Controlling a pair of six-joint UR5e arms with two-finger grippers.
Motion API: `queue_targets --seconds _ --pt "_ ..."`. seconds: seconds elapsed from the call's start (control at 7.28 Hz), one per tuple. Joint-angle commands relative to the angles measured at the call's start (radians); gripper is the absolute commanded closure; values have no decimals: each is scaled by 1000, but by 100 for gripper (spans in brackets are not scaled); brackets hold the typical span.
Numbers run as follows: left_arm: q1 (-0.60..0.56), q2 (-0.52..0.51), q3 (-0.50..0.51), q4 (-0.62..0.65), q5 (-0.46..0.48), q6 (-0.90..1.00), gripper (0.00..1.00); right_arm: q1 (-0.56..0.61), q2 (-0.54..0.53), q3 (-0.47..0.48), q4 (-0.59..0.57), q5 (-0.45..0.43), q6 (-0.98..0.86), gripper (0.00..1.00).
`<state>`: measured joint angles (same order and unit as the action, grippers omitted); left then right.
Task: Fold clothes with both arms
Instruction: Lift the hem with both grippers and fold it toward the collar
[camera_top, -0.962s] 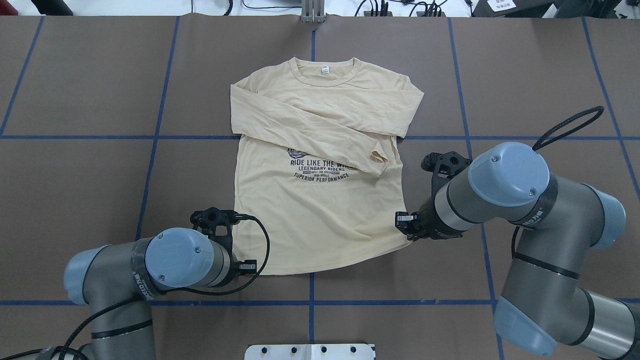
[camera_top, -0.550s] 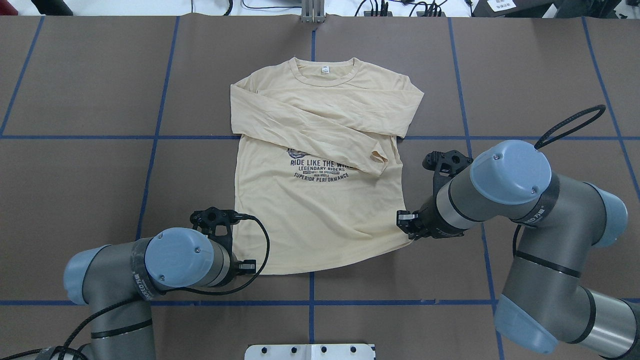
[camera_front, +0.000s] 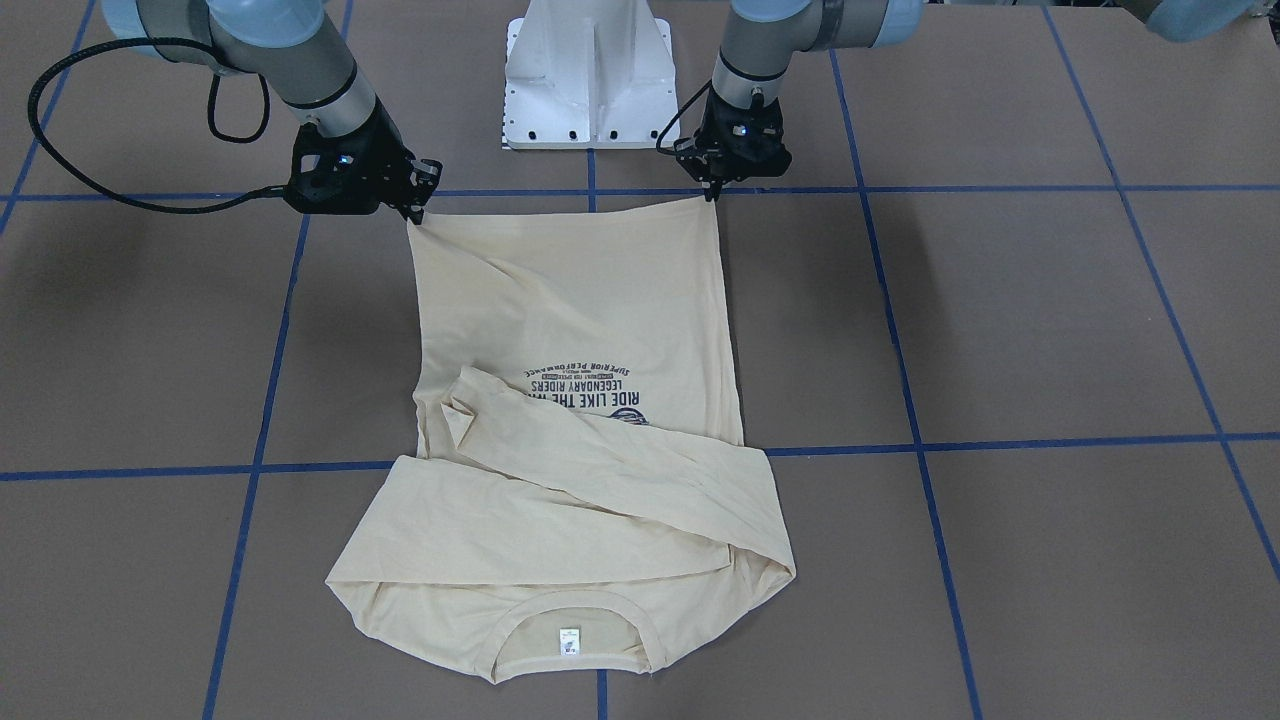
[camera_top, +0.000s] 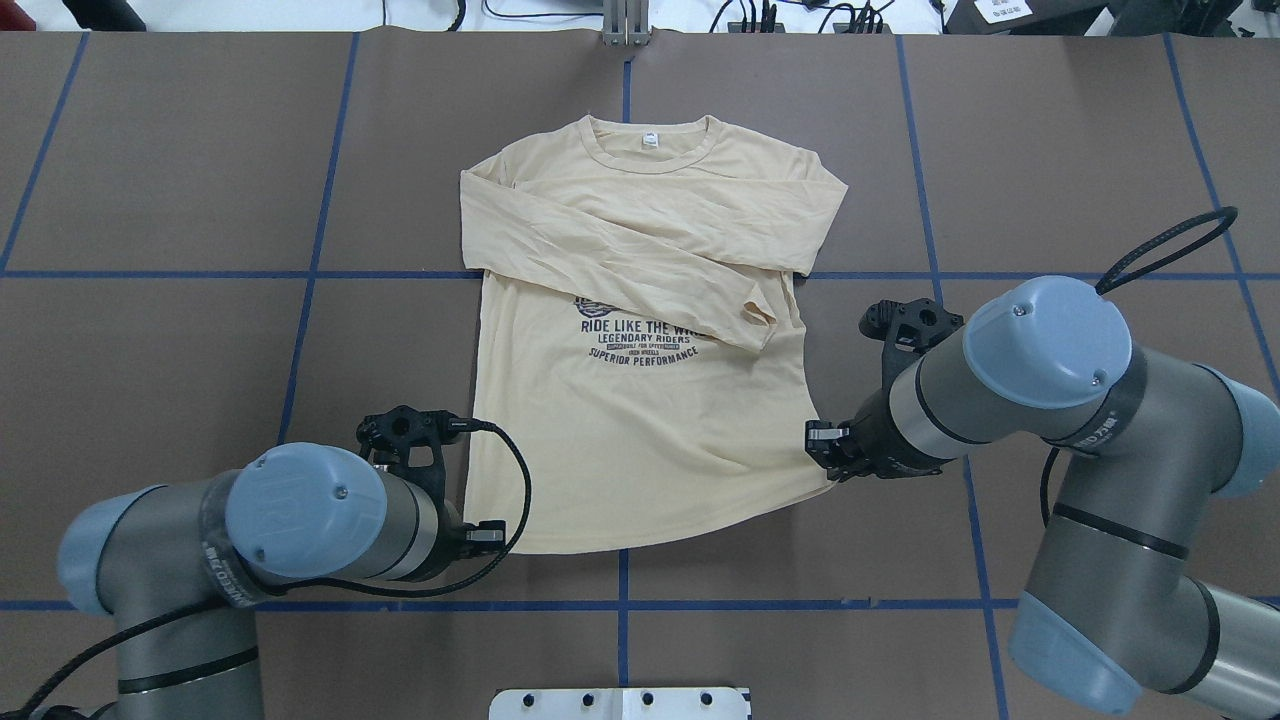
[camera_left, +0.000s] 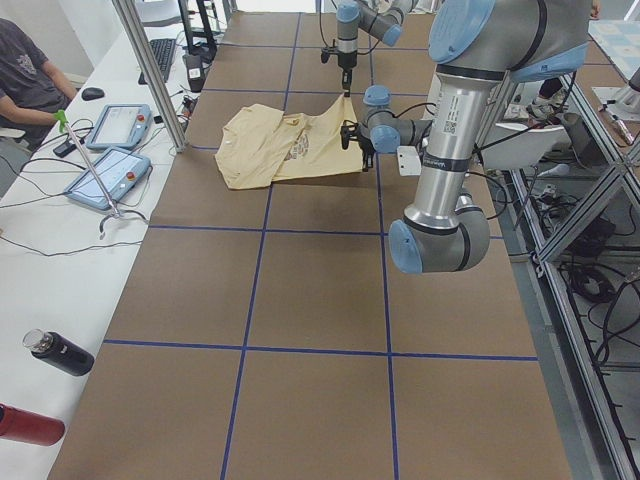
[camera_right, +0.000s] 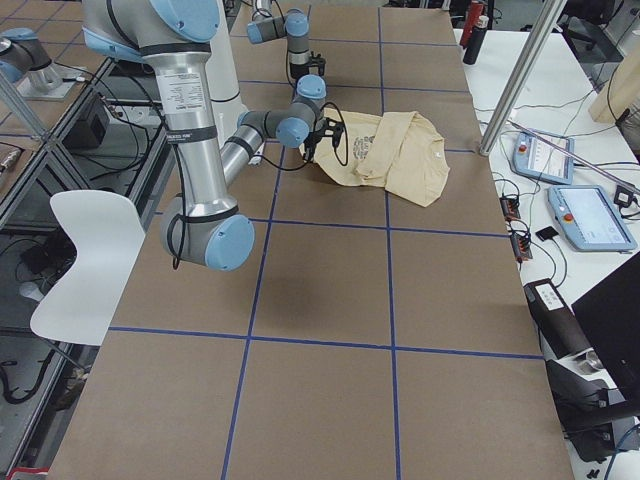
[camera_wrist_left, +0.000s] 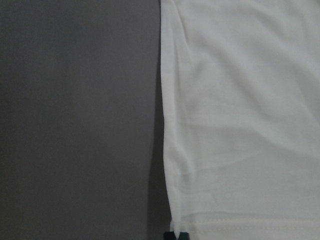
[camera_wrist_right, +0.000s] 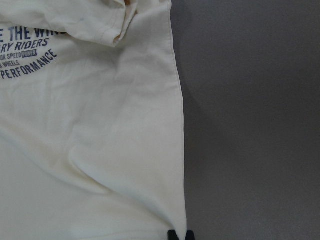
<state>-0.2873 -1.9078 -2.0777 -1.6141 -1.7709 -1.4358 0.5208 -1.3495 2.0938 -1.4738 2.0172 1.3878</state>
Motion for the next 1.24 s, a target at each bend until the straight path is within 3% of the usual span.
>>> queue_targets --seconds 0.0,0.27,0.55,0.82,1.1 --pt "-1 50 -190 84 -73 -3 100 30 -48 60 -3 116 0 100" --pt "49 50 -269 140 -149 -11 100 19 -74 84 -3 214 0 100" --pt "120 44 -309 212 -227 -64 100 12 -131 140 -2 390 0 100" --pt "108 23 -306 212 -231 -66 100 62 -117 135 3 393 0 100" --pt "-28 -40 -295 211 -231 -35 100 209 -67 102 3 393 -13 100"
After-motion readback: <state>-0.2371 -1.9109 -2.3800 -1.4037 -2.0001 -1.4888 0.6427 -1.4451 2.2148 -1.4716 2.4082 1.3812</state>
